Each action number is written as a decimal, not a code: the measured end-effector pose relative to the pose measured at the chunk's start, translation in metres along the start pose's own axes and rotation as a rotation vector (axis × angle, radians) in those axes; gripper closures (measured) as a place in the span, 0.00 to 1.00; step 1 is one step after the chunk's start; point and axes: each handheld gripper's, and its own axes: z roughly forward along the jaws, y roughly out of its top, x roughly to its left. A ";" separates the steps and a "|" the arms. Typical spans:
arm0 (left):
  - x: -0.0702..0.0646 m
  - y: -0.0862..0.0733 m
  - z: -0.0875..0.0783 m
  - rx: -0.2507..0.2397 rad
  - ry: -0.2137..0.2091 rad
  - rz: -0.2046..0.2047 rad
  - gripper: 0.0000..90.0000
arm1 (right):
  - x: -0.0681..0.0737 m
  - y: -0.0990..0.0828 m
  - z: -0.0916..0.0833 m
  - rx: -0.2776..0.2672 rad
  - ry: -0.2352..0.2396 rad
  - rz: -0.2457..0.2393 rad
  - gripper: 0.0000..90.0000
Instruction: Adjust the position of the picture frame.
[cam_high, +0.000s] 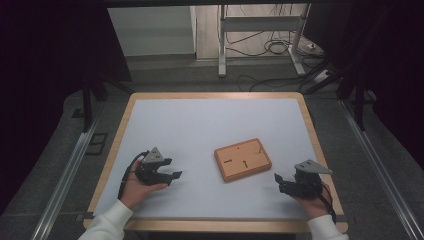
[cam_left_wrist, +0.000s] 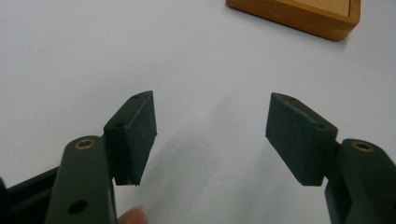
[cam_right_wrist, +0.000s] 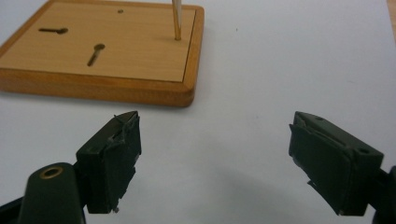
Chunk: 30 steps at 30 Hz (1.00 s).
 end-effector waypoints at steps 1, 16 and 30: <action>0.000 0.000 0.000 0.002 -0.001 0.001 0.37 | 0.000 0.000 0.000 0.000 0.000 0.000 0.19; 0.000 0.000 0.000 -0.004 -0.007 0.001 0.37 | 0.017 0.026 0.005 -0.024 0.006 -0.031 0.22; 0.000 0.001 -0.001 -0.008 -0.013 0.002 0.36 | 0.026 0.049 0.019 -0.037 0.014 -0.033 0.25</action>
